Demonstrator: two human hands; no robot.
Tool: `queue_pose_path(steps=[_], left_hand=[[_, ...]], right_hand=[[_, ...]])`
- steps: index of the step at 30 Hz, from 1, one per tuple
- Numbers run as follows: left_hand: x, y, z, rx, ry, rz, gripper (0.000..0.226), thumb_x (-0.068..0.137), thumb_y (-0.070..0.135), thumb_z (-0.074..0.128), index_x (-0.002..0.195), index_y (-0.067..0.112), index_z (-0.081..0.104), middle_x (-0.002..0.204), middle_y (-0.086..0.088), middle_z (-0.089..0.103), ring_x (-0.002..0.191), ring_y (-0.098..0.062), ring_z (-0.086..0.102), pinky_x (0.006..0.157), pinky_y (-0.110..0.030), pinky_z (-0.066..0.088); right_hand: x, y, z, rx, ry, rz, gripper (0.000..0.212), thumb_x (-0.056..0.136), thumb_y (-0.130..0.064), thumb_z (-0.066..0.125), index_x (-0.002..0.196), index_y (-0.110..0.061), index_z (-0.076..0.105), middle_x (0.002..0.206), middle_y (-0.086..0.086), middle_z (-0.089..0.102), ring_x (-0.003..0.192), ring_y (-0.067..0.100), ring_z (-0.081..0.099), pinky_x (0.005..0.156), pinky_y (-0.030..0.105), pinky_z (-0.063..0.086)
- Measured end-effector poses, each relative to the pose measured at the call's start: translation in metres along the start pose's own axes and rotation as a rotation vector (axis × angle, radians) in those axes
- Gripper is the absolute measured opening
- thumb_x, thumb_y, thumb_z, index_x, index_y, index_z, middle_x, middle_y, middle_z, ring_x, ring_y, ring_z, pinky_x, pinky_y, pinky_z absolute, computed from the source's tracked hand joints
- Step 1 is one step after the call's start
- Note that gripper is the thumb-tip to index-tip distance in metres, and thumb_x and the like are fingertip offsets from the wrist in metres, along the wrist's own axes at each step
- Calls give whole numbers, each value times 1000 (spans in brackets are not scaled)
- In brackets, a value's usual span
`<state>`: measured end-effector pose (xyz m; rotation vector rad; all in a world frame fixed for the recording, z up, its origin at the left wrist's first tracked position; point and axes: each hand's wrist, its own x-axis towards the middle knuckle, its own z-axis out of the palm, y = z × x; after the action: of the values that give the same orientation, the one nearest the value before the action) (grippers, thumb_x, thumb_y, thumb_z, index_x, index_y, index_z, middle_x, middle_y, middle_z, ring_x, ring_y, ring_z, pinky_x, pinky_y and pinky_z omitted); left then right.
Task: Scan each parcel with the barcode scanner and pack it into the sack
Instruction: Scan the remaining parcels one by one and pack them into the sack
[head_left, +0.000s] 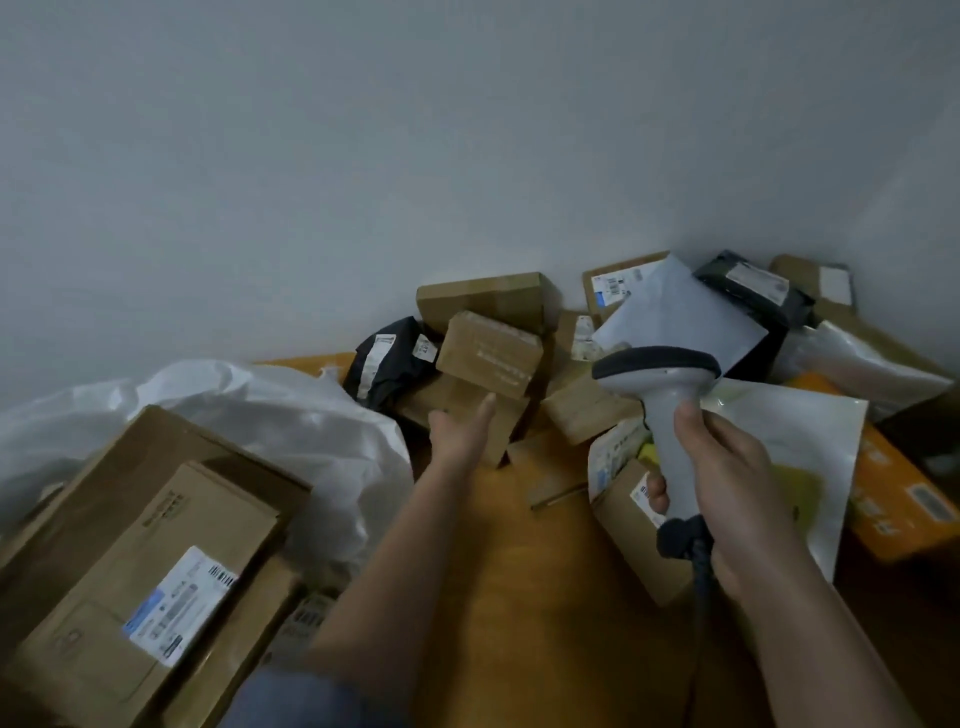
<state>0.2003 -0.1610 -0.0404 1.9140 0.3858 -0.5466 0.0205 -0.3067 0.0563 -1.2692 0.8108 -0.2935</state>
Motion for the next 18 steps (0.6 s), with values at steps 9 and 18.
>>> queue_pose_path(steps=[9, 18], left_hand=[[96, 69, 57, -263, 188, -268, 133, 59, 64, 82, 155, 17, 2, 154, -16, 24, 137, -41, 31, 108, -53, 39], [130, 55, 48, -256, 171, -187, 99, 78, 49, 75, 153, 33, 11, 151, -15, 29, 129, -41, 40, 99, -58, 45]], right_hand=[[67, 22, 11, -42, 43, 0, 30, 98, -47, 48, 82, -29, 66, 53, 1, 58, 48, 16, 57, 48, 33, 47], [78, 32, 12, -35, 22, 4, 26, 99, -46, 48, 84, -35, 66, 52, -2, 56, 49, 17, 57, 61, 44, 51]])
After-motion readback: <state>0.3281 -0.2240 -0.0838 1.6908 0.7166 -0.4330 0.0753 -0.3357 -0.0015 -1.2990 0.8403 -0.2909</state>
